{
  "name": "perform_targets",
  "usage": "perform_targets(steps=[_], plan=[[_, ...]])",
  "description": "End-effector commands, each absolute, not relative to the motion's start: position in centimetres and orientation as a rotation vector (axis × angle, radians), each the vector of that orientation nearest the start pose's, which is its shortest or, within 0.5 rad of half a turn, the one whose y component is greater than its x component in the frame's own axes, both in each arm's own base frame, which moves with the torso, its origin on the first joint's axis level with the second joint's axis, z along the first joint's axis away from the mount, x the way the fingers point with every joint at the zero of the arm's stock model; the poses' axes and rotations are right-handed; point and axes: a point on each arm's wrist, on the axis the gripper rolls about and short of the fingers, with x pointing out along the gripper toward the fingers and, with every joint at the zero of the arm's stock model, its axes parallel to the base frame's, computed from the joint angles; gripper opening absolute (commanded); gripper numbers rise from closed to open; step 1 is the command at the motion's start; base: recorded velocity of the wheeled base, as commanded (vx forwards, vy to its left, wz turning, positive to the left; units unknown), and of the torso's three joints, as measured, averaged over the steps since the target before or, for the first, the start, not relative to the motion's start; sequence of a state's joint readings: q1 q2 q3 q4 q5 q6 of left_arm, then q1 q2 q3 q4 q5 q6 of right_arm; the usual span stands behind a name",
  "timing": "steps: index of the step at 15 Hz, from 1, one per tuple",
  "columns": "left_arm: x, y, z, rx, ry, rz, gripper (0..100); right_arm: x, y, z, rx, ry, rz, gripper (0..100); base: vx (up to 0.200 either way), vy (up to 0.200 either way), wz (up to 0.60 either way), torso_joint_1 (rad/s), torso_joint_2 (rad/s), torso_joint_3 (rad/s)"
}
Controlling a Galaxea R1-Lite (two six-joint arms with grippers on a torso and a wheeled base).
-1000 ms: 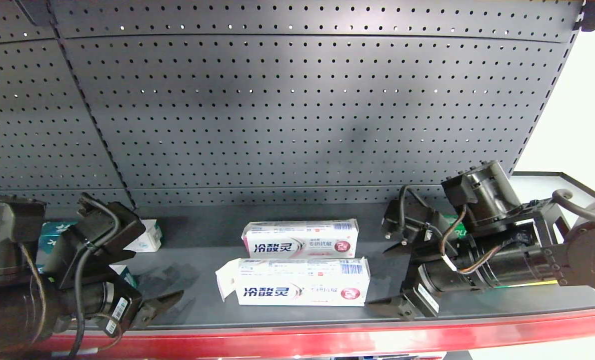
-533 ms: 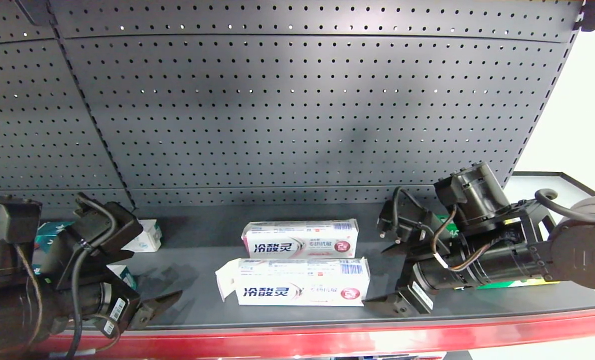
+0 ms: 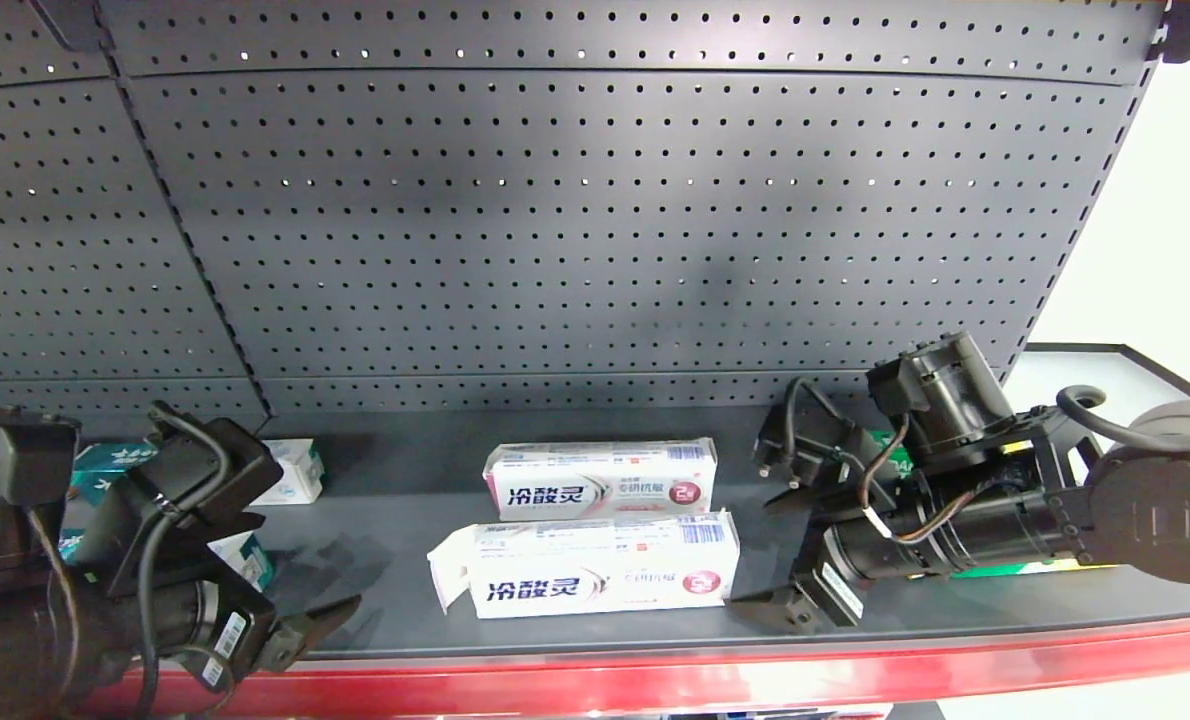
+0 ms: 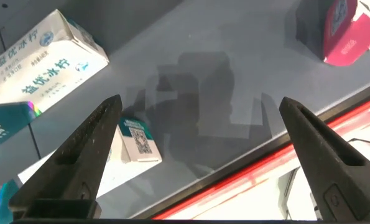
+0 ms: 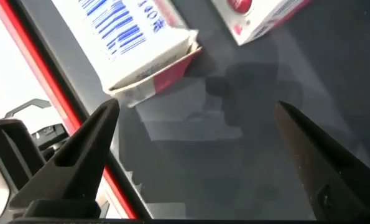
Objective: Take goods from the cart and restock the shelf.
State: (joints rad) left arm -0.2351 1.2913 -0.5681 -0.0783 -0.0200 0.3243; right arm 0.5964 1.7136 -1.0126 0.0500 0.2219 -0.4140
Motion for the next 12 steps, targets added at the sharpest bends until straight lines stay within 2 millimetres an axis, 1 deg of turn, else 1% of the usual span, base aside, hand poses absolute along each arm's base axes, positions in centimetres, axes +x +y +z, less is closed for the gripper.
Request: perform_targets(steps=[1, 2, 3, 4, 5, 6, 7, 8, 9, 10, 12], plan=[[16.9, -4.1, 16.9, 0.379, 0.586, -0.346, 100, 23.3, 16.4, 17.8, -0.513, 0.572, 0.928, 100, 0.0, 0.0, 0.0, 0.0, 0.0, 0.0], [16.7, -4.0, 17.1, 0.379, 0.574, -0.343, 100, 22.8, 16.1, 18.1, -0.51, 0.565, 0.925, 100, 0.0, 0.0, 0.0, 0.0, 0.0, 0.0], [16.2, -3.9, 17.5, 0.375, 0.548, -0.341, 100, 21.9, 15.1, 18.8, -0.504, 0.539, 0.913, 100, 0.0, 0.0, 0.0, 0.0, 0.0, 0.0], [15.5, -3.7, 18.2, 0.37, 0.505, -0.335, 100, 20.9, 13.8, 20.0, -0.49, 0.496, 0.888, 100, 0.0, 0.0, 0.0, 0.0, 0.0, 0.0], [14.5, -3.4, 18.6, 0.364, 0.471, -0.323, 100, 19.7, 12.6, 20.9, -0.481, 0.461, 0.867, 100, 0.0, 0.0, 0.0, 0.0, 0.0, 0.0], [13.4, -2.9, 18.9, 0.356, 0.435, -0.298, 100, 18.2, 10.9, 21.5, -0.468, 0.43, 0.829, 100, 0.0, 0.0, 0.0, 0.0, 0.0, 0.0], [12.9, -2.6, 19.1, 0.352, 0.418, -0.287, 100, 17.5, 10.2, 21.7, -0.463, 0.419, 0.814, 100, 0.0, 0.0, 0.0, 0.0, 0.0, 0.0], [11.2, -1.6, 19.2, 0.336, 0.373, -0.221, 100, 15.1, 7.7, 21.4, -0.445, 0.401, 0.753, 100, 0.0, 0.0, 0.0, 0.0, 0.0, 0.0], [10.4, -1.1, 19.2, 0.328, 0.358, -0.184, 100, 14.2, 6.8, 21.2, -0.437, 0.392, 0.725, 100, 0.0, 0.0, 0.0, 0.0, 0.0, 0.0], [8.2, -0.1, 18.3, 0.289, 0.334, -0.085, 100, 12.3, 5.0, 20.8, -0.389, 0.376, 0.646, 100, 0.0, 0.0, 0.0, 0.0, 0.0, 0.0], [5.1, 0.1, 16.0, 0.229, 0.296, -0.022, 100, 9.8, 3.3, 20.6, -0.305, 0.289, 0.54, 100, 0.0, 0.0, 0.0, 0.0, 0.0, 0.0]])
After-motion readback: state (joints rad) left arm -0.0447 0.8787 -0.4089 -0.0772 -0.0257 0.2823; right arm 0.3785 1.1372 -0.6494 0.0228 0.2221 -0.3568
